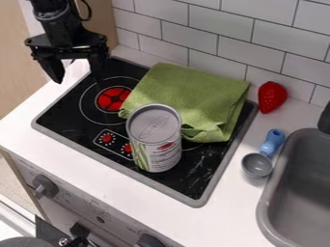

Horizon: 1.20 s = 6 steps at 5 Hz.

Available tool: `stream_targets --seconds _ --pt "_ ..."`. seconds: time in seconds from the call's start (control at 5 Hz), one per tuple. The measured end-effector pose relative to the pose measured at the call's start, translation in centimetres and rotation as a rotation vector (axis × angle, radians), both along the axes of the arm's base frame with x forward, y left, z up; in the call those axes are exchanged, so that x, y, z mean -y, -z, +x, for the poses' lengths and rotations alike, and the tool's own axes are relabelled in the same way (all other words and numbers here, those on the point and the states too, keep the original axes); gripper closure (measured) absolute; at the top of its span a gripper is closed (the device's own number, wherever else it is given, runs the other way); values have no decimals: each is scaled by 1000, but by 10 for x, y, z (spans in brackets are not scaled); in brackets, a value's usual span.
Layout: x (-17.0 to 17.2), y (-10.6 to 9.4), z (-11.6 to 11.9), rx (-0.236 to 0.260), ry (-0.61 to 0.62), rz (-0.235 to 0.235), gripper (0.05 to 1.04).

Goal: Move the can in bottom of the switch burner

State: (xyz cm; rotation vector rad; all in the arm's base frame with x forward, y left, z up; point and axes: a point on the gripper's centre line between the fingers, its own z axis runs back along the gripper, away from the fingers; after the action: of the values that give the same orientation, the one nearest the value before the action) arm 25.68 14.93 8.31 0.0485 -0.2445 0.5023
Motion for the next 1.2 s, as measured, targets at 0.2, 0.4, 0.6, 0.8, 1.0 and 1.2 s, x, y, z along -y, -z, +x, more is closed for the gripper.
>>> stream_targets --seconds 0.2,0.4,0.6,0.8,1.0,1.2 --pt "3 8 -1 -23 3 -15 84" --pt "13 8 6 -26 51 5 84" --pt "34 12 22 30 147 68 84" --pt "51 11 36 79 95 81 84" --pt "64 10 31 86 -112 81 84" --pt "73 6 16 74 -234 109 84"
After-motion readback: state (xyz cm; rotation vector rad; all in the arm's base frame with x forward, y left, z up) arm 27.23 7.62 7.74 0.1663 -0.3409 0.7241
